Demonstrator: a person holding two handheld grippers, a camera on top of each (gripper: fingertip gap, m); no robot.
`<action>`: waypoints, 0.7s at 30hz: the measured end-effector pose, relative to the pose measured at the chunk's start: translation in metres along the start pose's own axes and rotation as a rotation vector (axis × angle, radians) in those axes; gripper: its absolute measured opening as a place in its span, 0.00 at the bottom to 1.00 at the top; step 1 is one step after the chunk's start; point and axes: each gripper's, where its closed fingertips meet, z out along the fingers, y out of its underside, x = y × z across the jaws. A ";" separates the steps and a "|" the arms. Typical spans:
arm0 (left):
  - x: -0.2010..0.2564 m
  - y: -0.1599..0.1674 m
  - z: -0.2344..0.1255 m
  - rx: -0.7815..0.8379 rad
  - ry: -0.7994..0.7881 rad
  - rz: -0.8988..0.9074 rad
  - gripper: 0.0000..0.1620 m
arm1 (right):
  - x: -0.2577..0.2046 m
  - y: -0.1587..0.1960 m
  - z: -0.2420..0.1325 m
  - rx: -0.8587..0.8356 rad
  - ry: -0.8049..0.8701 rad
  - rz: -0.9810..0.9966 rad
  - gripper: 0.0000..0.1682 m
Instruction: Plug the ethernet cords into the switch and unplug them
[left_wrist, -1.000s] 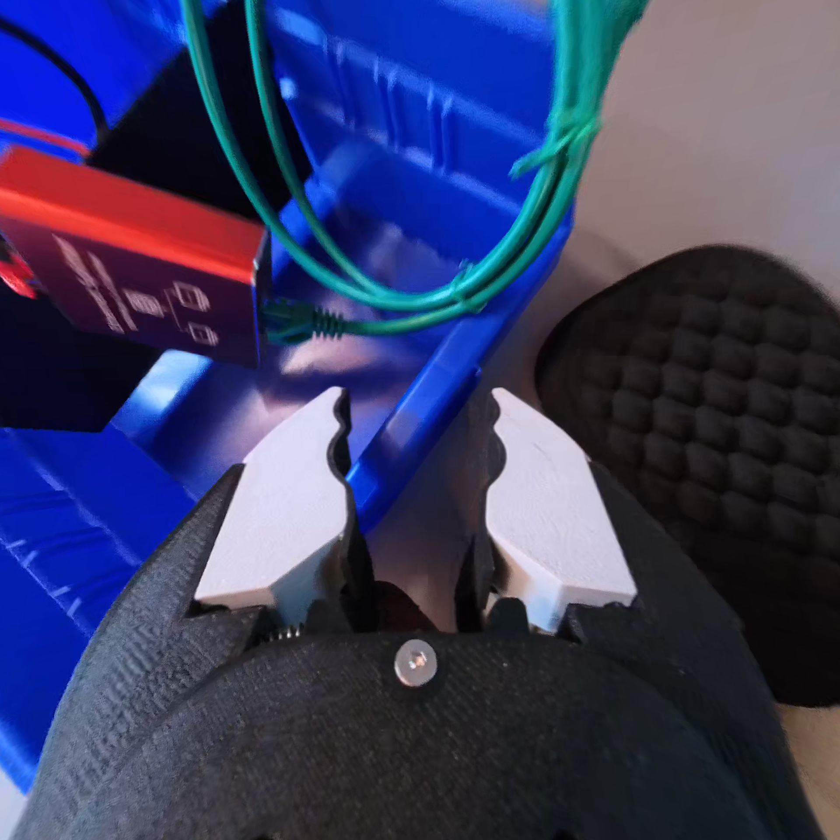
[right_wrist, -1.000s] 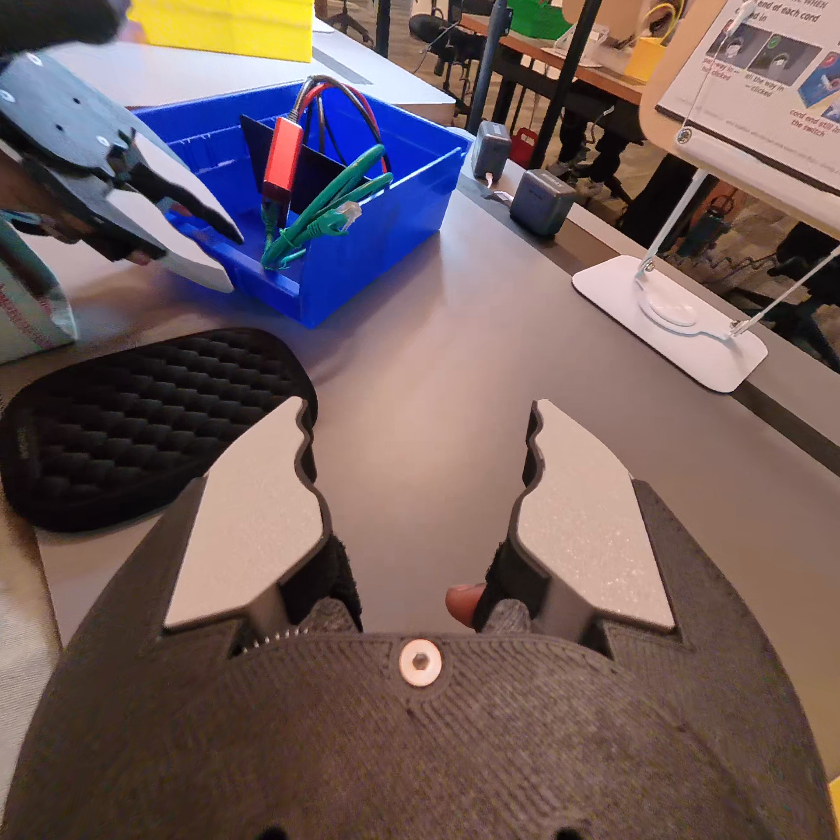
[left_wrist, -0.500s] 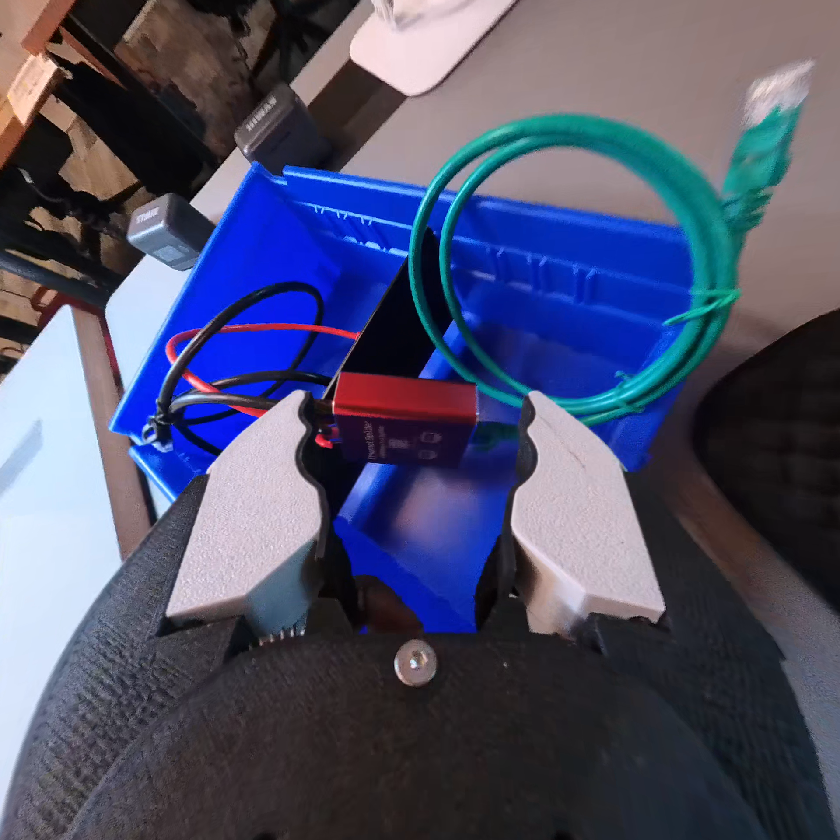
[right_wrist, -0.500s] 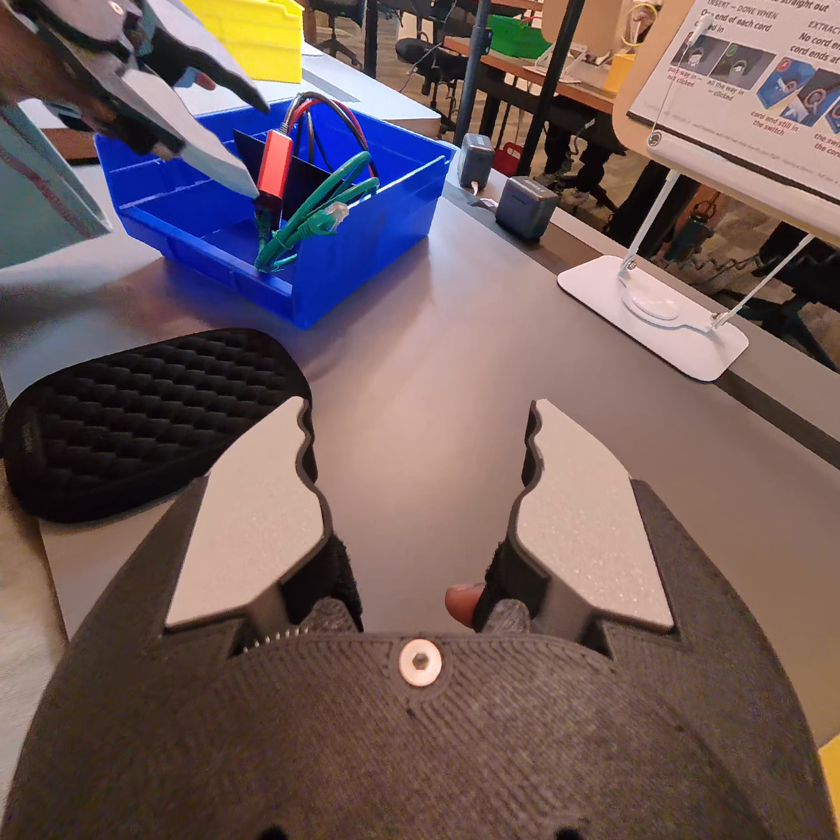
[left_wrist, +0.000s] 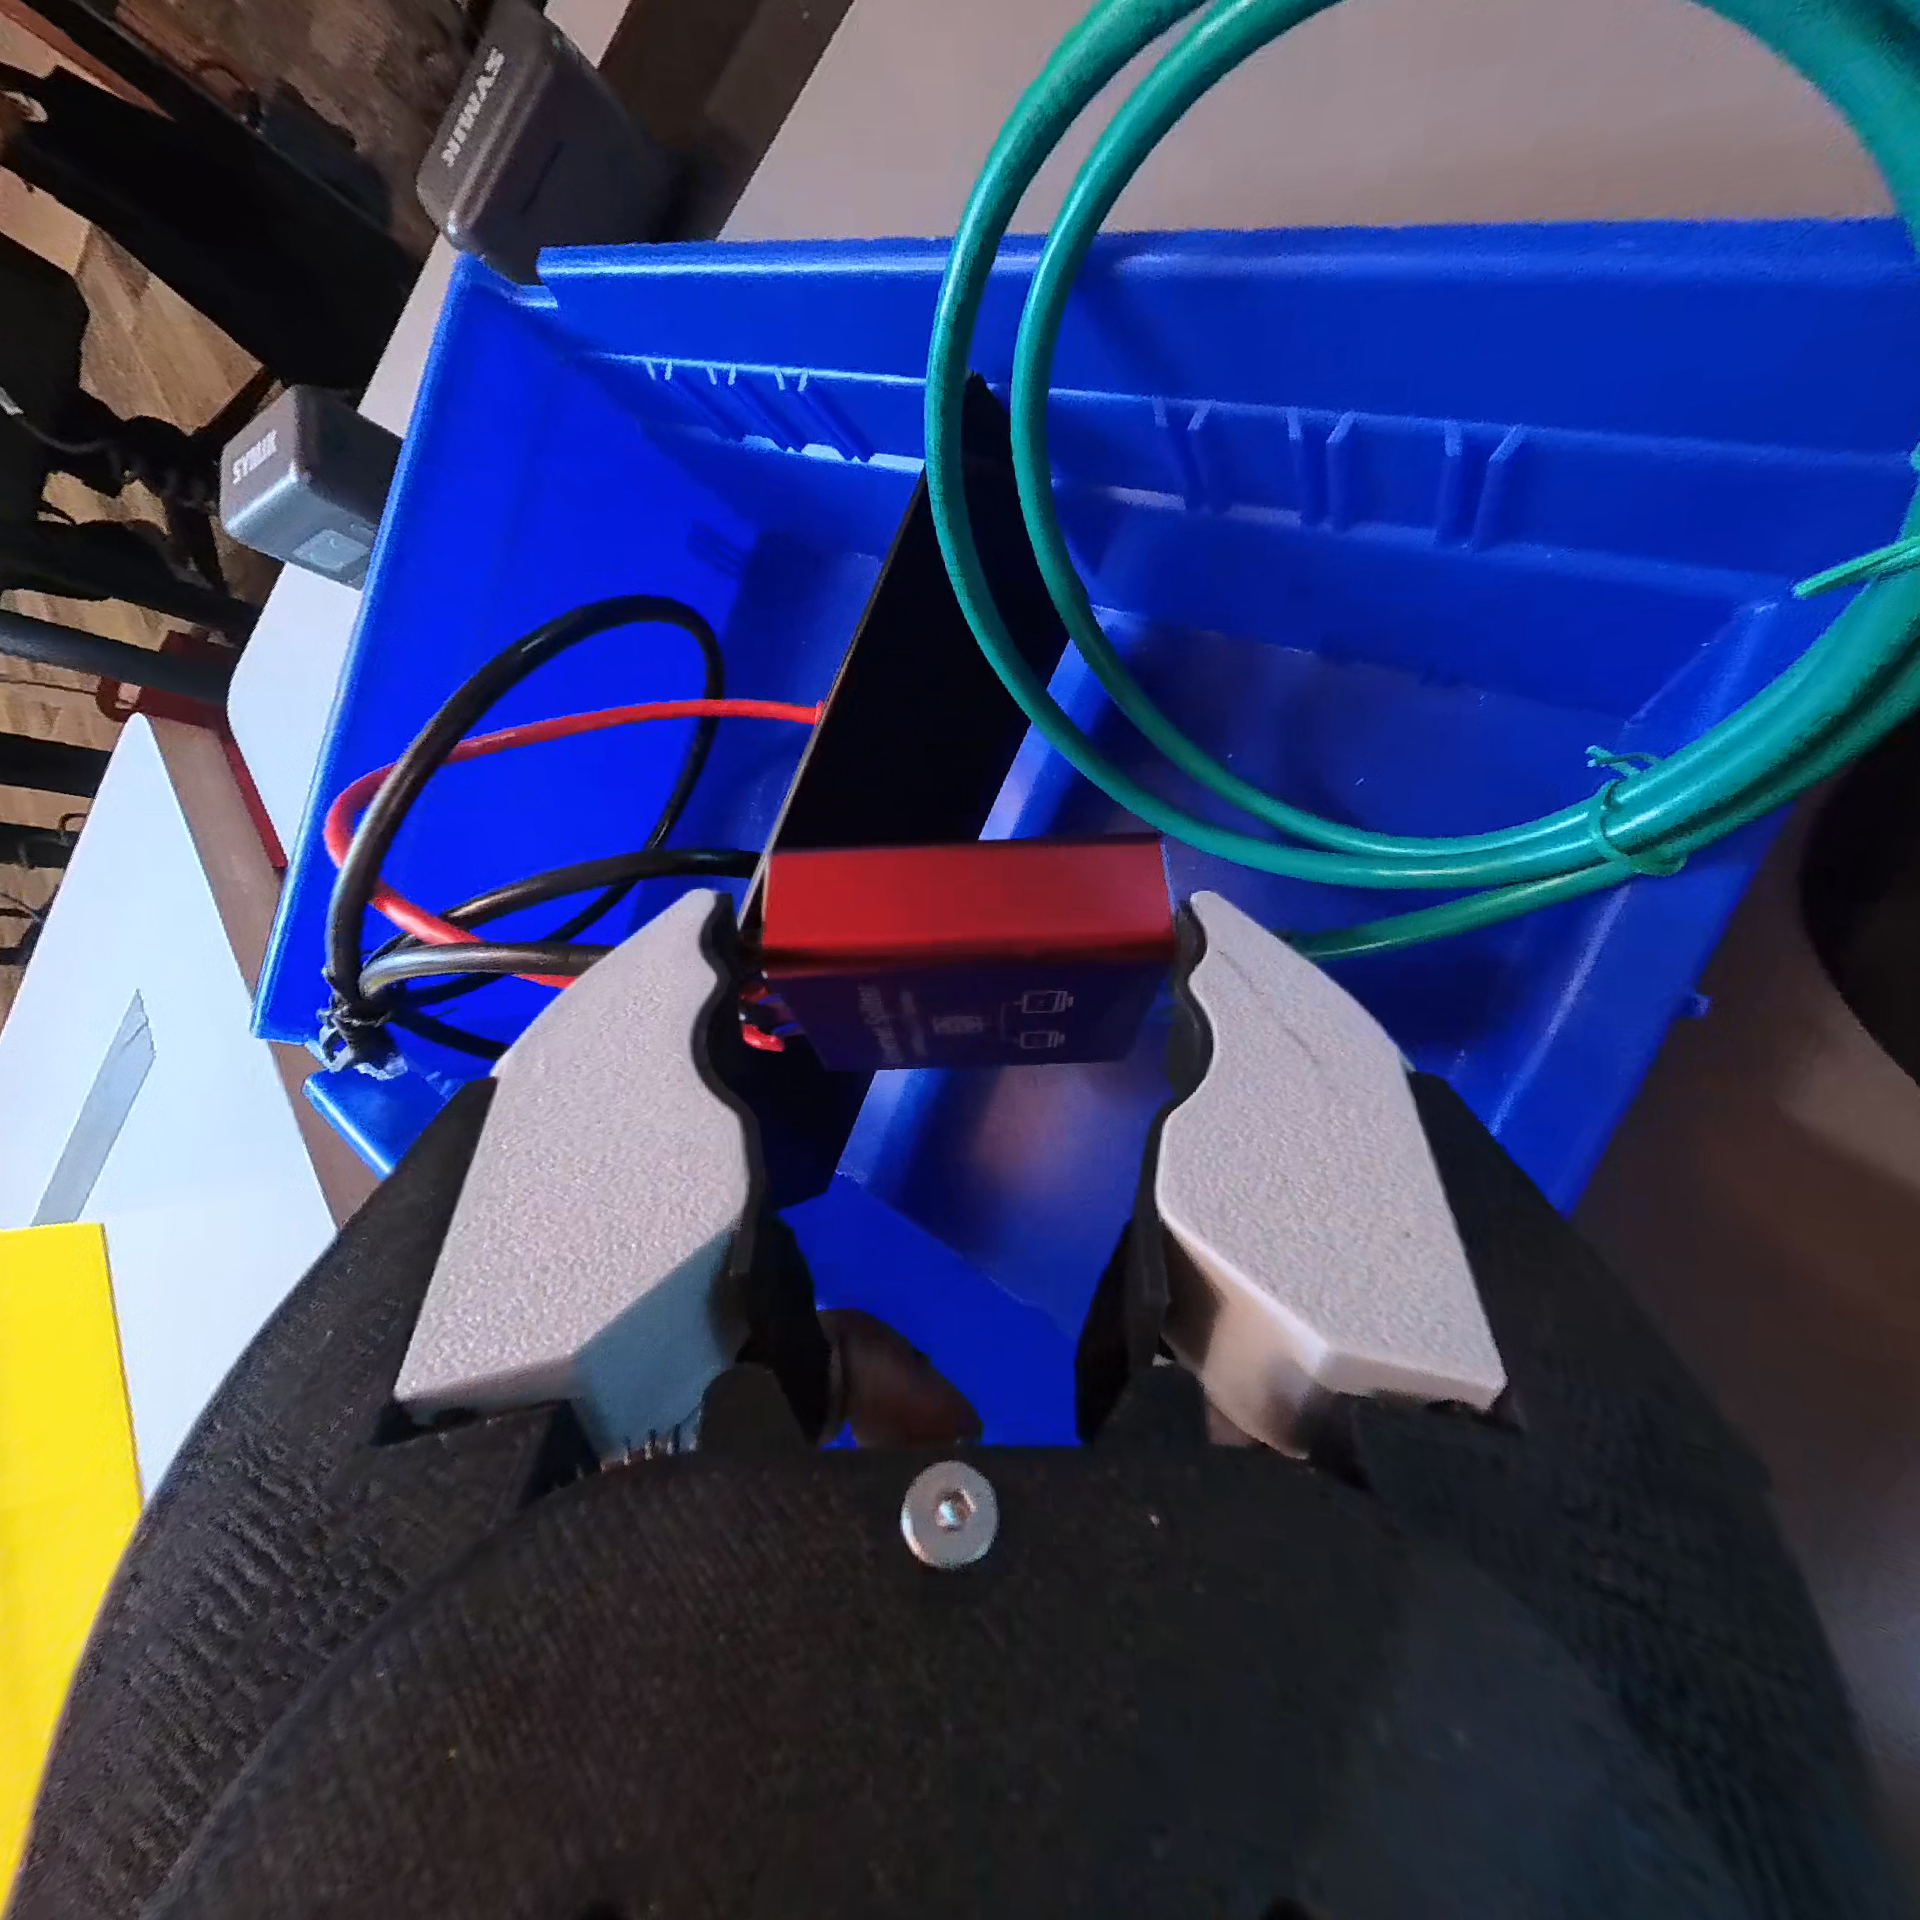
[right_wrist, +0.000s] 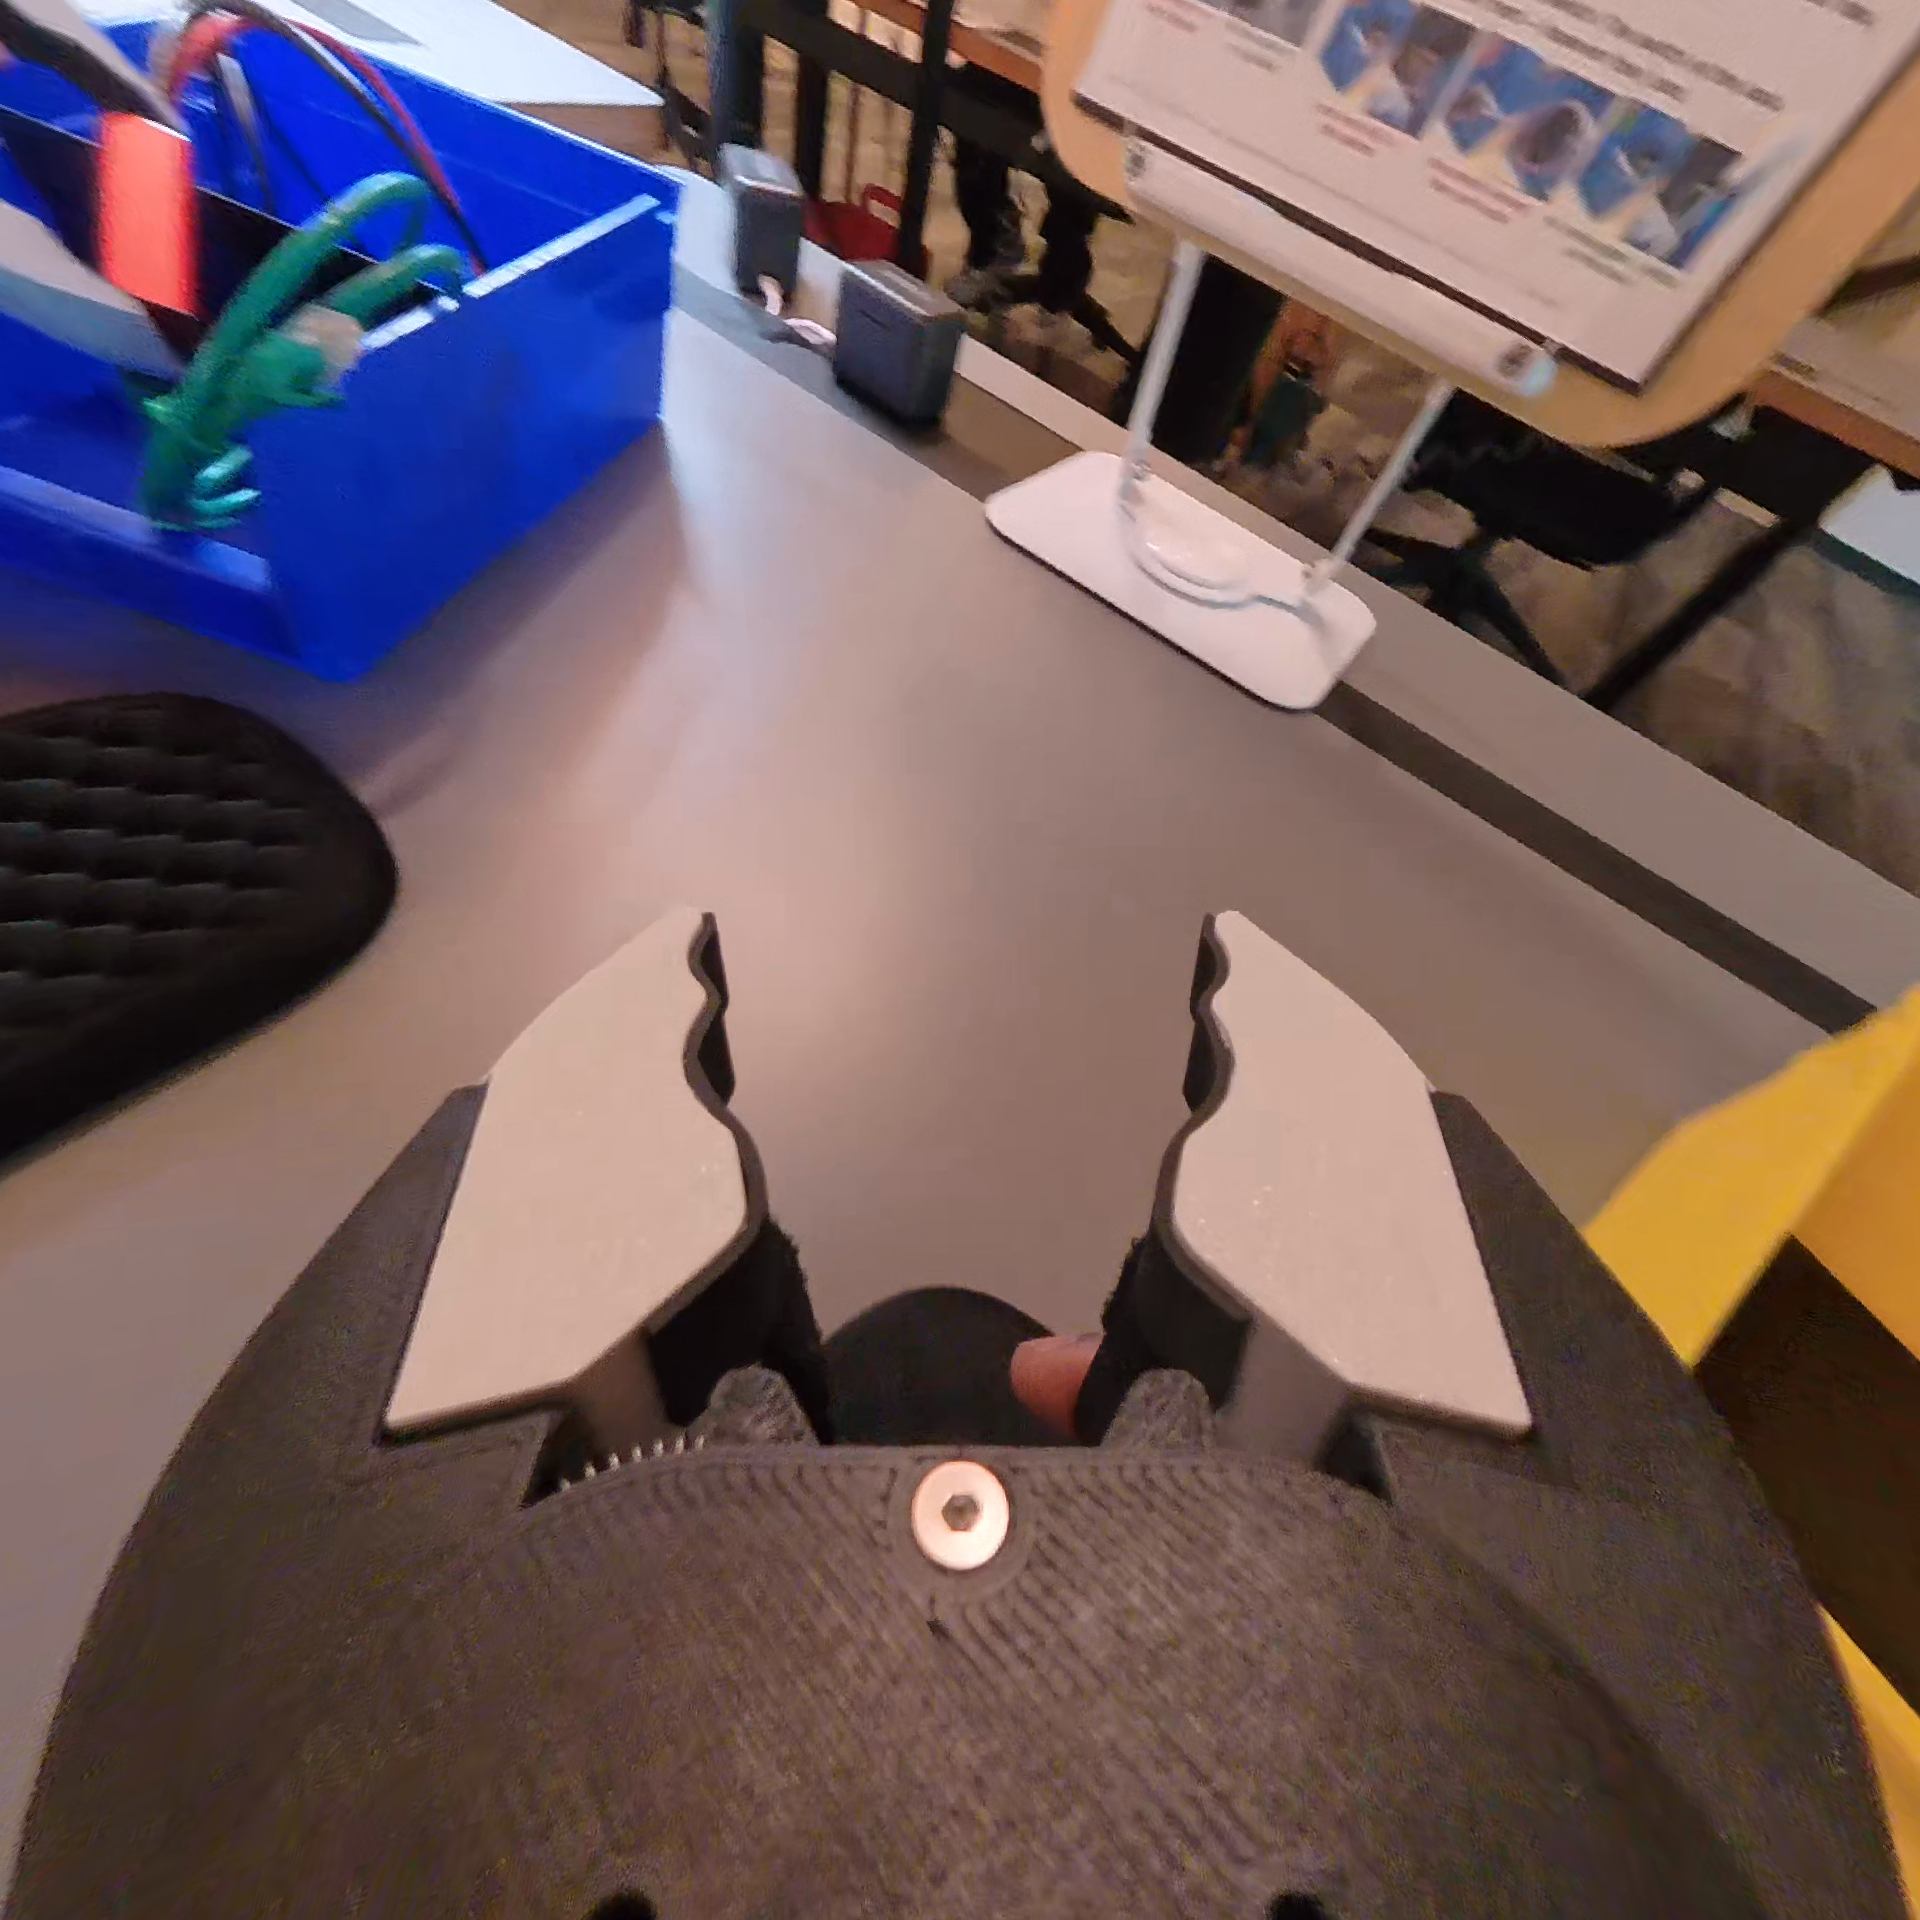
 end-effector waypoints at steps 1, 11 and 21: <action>0.000 0.001 0.001 -0.006 -0.008 0.011 0.49 | 0.006 0.004 -0.002 -0.017 0.027 0.006 0.52; 0.002 0.002 0.001 -0.014 -0.008 0.030 0.46 | 0.118 0.065 -0.067 -0.216 0.535 0.180 0.70; 0.001 0.003 -0.002 -0.001 -0.006 0.020 0.46 | 0.110 0.067 -0.067 -0.199 0.478 0.179 0.67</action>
